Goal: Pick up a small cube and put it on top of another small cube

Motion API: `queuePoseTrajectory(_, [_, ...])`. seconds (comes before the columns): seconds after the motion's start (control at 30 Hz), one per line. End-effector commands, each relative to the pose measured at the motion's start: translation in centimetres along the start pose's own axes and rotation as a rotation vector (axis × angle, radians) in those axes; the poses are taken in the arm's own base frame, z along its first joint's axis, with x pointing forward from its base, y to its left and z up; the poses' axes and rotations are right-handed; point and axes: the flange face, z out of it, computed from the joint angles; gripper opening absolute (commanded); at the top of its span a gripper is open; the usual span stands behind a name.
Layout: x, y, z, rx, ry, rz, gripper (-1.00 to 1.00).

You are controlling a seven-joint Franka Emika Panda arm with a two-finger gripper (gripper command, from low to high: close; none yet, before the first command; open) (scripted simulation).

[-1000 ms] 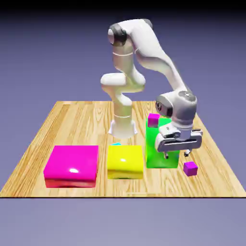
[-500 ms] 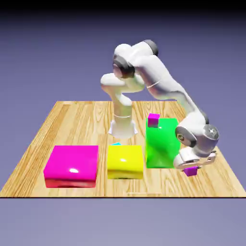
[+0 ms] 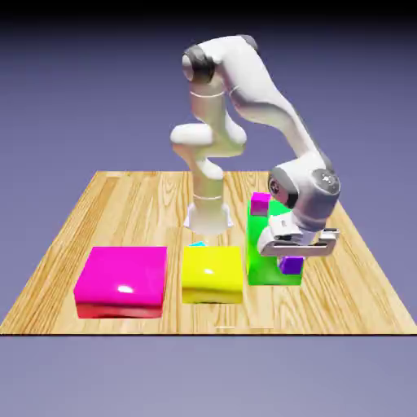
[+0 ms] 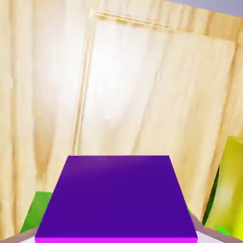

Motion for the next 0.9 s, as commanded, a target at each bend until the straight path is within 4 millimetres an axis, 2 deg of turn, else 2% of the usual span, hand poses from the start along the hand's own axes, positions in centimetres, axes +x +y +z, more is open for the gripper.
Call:
queuePoseTrajectory(0.0, [0.8, 1.5, 0.0, -0.002, 0.005, 0.018, -1.00])
queuePoseTrajectory(0.17, [3.6, 9.3, -0.2, 0.014, 0.004, 0.111, -1.00])
queuePoseTrajectory(0.3, [4.6, 15.5, 0.0, 0.051, -0.014, 0.183, -1.00])
queuePoseTrajectory(0.43, [4.4, 21.6, 2.8, 0.078, -0.095, 0.246, -1.00])
queuePoseTrajectory(0.57, [2.6, 26.6, 6.6, 0.118, -0.208, 0.292, -1.00])
queuePoseTrajectory(0.63, [1.8, 26.8, 9.5, 0.086, -0.271, 0.289, -1.00])
queuePoseTrajectory(0.83, [0.8, 25.8, 15.4, 0.085, -0.270, 0.290, -1.00])
queuePoseTrajectory(0.87, [0.8, 25.8, 15.4, 0.085, -0.270, 0.290, 1.00])
